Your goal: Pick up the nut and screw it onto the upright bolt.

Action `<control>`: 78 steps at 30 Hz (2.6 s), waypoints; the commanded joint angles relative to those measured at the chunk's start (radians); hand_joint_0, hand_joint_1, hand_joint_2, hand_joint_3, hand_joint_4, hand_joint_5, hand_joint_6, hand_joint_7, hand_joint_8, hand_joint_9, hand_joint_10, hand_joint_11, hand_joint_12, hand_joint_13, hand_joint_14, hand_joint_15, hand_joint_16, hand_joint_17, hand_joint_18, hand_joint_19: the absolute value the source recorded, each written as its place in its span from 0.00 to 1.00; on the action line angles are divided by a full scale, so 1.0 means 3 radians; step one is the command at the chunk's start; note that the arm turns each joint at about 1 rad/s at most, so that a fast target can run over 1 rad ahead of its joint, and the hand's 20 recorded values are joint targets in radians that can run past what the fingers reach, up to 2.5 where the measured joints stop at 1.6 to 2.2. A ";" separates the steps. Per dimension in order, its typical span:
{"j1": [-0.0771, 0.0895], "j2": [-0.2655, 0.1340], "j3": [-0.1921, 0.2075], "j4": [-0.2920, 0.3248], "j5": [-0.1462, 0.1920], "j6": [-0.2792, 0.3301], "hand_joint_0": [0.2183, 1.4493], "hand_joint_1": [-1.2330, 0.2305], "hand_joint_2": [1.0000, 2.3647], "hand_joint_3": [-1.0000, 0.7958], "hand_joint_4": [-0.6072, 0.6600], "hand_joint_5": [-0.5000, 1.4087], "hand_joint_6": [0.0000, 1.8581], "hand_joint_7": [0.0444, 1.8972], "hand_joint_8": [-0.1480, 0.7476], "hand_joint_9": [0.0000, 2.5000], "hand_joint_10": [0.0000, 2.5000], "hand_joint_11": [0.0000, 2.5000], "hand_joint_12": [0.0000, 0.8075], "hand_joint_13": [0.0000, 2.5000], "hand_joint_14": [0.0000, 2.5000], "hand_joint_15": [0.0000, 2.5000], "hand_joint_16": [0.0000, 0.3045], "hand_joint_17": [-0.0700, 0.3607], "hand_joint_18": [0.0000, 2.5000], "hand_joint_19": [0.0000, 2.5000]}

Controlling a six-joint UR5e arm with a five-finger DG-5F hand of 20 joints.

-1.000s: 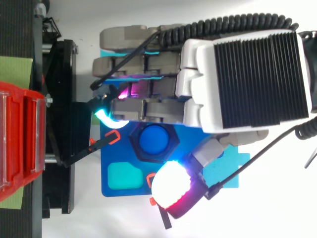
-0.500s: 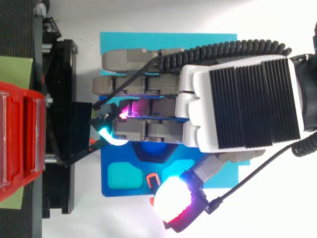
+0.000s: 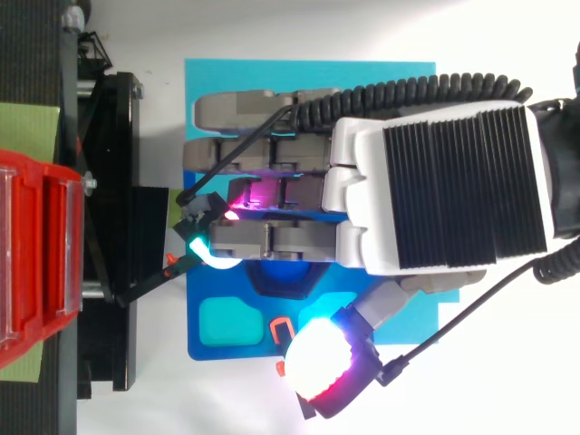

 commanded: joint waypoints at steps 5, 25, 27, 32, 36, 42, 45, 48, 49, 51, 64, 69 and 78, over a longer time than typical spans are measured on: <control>-0.0029 0.0000 -0.0001 -0.0008 -0.0013 -0.0008 0.24 0.76 0.00 0.28 0.55 0.29 0.29 0.71 0.47 0.42 0.00 0.00 0.32 0.26 0.00 0.00 0.08 0.29 0.12 0.00; -0.0080 0.0000 -0.0001 -0.0008 -0.0034 -0.0013 0.25 0.71 0.00 0.28 0.52 0.30 0.36 0.59 0.45 0.64 0.00 0.04 0.21 0.45 0.00 0.02 0.04 0.22 0.32 0.04; -0.0080 0.0000 -0.0001 -0.0008 -0.0034 -0.0013 0.25 0.71 0.00 0.28 0.52 0.30 0.36 0.58 0.44 0.65 0.00 0.04 0.21 0.46 0.00 0.02 0.04 0.22 0.33 0.04; -0.0080 0.0000 -0.0001 -0.0008 -0.0034 -0.0013 0.25 0.70 0.00 0.28 0.52 0.30 0.36 0.58 0.43 0.67 0.00 0.05 0.20 0.48 0.00 0.02 0.03 0.21 0.35 0.05; -0.0095 0.0000 -0.0001 -0.0008 -0.0034 -0.0013 0.25 0.69 0.00 0.28 0.52 0.30 0.36 0.58 0.41 0.69 0.00 0.06 0.19 0.50 0.00 0.02 0.03 0.21 0.37 0.06; -0.0121 0.0000 -0.0006 -0.0008 -0.0044 -0.0013 0.24 0.69 0.00 0.28 0.52 0.30 0.36 0.58 0.39 0.72 0.00 0.08 0.19 0.51 0.00 0.03 0.03 0.20 0.39 0.06; -0.0131 0.0000 -0.0001 -0.0008 -0.0064 -0.0018 0.24 0.68 0.00 0.28 0.53 0.30 0.36 0.58 0.39 0.73 0.00 0.09 0.19 0.52 0.00 0.03 0.02 0.20 0.39 0.07; -0.0151 0.0000 -0.0001 -0.0018 -0.0085 -0.0039 0.24 0.68 0.00 0.28 0.52 0.30 0.36 0.59 0.38 0.73 0.00 0.09 0.19 0.51 0.00 0.03 0.03 0.20 0.39 0.07; -0.0167 0.0000 -0.0001 -0.0023 -0.0095 -0.0049 0.24 0.69 0.00 0.28 0.54 0.30 0.34 0.63 0.39 0.71 0.00 0.09 0.21 0.49 0.00 0.03 0.04 0.22 0.37 0.07; -0.0172 0.0000 -0.0001 -0.0023 -0.0095 -0.0054 0.24 0.70 0.00 0.28 0.58 0.29 0.28 0.76 0.44 0.66 0.00 0.09 0.24 0.46 0.00 0.02 0.05 0.25 0.33 0.07; -0.0182 0.0000 -0.0001 -0.0018 -0.0110 -0.0064 0.17 0.63 0.00 0.28 0.71 0.20 0.27 0.48 0.50 0.43 0.00 0.04 0.38 0.31 0.00 0.01 0.13 0.37 0.25 0.05; -0.0177 0.0000 -0.0001 -0.0013 -0.0115 -0.0069 0.17 0.65 0.00 0.28 0.69 0.19 0.27 0.46 0.50 0.41 0.00 0.04 0.39 0.30 0.00 0.01 0.14 0.39 0.24 0.05; -0.0136 0.0000 -0.0001 0.0008 -0.0100 -0.0075 0.16 0.73 0.00 0.28 0.64 0.18 0.27 0.36 0.49 0.31 0.00 0.00 0.44 0.21 0.00 0.00 0.15 0.40 0.12 0.00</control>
